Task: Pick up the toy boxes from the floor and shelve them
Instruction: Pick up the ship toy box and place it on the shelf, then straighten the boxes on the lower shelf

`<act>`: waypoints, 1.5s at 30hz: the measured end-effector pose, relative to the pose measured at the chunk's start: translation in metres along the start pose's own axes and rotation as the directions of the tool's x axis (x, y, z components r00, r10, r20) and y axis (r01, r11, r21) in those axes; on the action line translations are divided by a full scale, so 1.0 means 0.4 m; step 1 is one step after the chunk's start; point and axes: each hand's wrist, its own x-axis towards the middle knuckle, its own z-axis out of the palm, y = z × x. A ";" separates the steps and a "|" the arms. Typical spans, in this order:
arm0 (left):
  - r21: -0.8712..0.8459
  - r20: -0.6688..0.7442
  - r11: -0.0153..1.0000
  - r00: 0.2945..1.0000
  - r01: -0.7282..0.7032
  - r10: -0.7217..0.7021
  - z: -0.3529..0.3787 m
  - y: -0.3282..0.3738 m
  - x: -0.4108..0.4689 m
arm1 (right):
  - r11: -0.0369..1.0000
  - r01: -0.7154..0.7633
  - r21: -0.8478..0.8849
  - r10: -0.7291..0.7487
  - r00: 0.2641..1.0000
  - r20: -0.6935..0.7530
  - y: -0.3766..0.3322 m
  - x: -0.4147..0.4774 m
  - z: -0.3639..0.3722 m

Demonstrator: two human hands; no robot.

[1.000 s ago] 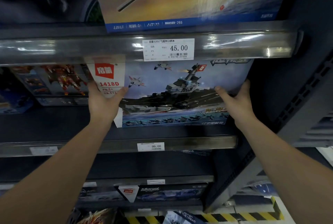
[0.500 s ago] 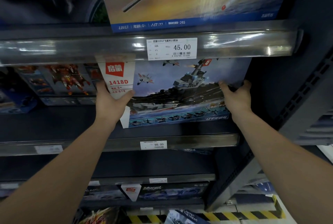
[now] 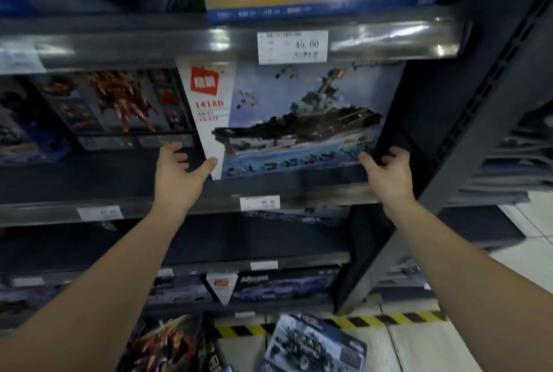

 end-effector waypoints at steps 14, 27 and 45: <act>0.192 0.388 0.977 0.907 0.091 -0.161 0.146 -0.366 -0.370 | 0.974 -0.185 -0.131 0.198 0.976 0.089 0.508 -0.336 -0.057; 0.617 0.503 0.759 0.638 0.207 -0.583 0.493 -0.920 -0.607 | 0.797 -0.511 -0.322 0.575 0.805 0.146 1.205 -0.421 -0.029; 0.752 0.380 0.597 0.557 0.279 -0.739 0.939 -1.732 -0.726 | 0.620 -0.613 -0.490 0.747 0.652 0.130 2.149 -0.348 0.213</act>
